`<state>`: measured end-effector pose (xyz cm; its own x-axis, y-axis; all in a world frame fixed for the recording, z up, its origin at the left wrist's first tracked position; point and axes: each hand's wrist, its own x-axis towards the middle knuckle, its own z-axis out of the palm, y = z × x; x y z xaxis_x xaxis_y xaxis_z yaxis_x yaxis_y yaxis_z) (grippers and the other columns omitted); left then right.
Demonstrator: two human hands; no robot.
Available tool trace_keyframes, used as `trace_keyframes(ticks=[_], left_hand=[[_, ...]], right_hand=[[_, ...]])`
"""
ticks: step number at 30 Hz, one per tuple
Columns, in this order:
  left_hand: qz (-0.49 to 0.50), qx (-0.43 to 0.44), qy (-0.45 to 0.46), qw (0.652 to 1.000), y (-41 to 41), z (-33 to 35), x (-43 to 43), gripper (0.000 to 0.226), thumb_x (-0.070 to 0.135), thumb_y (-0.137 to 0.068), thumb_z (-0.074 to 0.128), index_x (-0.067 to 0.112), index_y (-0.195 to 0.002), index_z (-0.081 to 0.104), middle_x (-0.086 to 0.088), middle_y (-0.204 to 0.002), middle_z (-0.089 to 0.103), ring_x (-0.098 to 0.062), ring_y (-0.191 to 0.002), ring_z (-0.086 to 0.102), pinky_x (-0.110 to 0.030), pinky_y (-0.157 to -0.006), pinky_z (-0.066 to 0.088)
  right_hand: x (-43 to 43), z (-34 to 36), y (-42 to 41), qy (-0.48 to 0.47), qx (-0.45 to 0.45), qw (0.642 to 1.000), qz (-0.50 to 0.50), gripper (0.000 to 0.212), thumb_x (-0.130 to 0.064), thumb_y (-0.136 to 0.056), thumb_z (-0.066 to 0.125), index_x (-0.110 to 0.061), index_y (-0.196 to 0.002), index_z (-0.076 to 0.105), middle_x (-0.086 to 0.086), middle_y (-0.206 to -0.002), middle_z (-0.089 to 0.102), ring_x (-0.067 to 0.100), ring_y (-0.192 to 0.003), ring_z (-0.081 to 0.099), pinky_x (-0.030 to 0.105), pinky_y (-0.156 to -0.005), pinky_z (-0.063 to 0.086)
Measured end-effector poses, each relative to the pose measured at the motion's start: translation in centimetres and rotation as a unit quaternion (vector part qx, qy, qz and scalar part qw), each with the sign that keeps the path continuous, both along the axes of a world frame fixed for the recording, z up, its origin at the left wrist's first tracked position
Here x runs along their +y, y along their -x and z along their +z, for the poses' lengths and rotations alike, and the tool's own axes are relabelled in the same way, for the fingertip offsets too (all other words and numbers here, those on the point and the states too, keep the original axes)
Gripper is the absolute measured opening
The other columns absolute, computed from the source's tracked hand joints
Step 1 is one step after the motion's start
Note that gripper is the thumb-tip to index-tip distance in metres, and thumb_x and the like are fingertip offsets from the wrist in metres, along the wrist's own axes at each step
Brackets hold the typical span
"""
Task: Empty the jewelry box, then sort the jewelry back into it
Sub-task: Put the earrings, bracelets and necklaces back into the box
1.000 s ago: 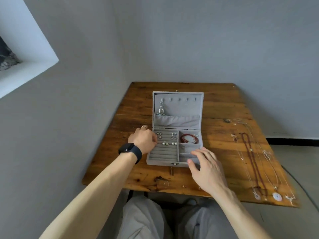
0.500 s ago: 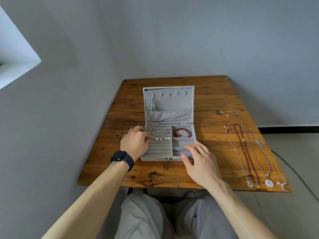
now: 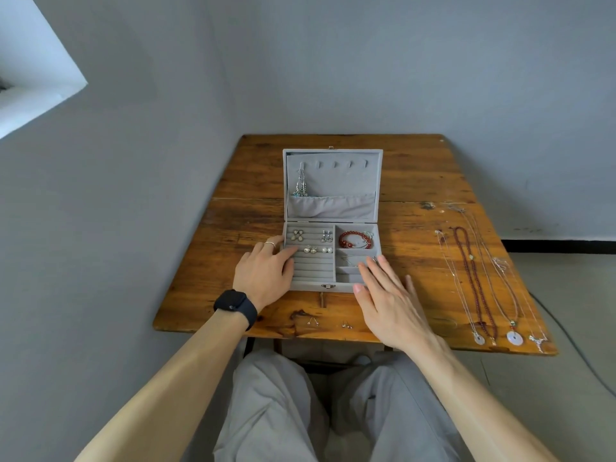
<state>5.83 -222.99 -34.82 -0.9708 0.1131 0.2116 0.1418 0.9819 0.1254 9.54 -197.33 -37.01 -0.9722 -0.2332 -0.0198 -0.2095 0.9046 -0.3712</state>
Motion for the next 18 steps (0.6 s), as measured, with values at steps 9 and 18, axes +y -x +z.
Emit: trace_keyframes(ticks=[9, 18], left_hand=[[-0.011, 0.049, 0.080, 0.996, 0.52, 0.70, -0.21, 0.022, 0.033, -0.092, 0.062, 0.027, -0.109, 0.075, -0.010, -0.124, 0.066, -0.032, -0.100, 0.065, -0.042, -0.072, 0.054], [-0.022, -0.020, 0.016, 0.999, 0.50, 0.65, -0.37, 0.036, 0.032, -0.101, 0.048, 0.027, -0.135, 0.058, -0.006, -0.139, 0.054, -0.028, -0.114, 0.060, -0.042, -0.078, 0.055]], right_hand=[[-0.11, 0.20, 0.01, 0.027, -0.018, 0.999, 0.002, 0.062, -0.054, -0.103, 0.012, -0.027, -0.159, 0.015, -0.017, -0.165, 0.002, -0.003, -0.148, -0.018, 0.051, -0.122, 0.000], [0.06, -0.27, -0.11, -0.005, -0.005, 1.000, 0.004, 0.056, -0.048, -0.105, 0.014, -0.031, -0.158, 0.014, -0.019, -0.165, 0.000, -0.003, -0.147, -0.019, 0.053, -0.122, 0.002]])
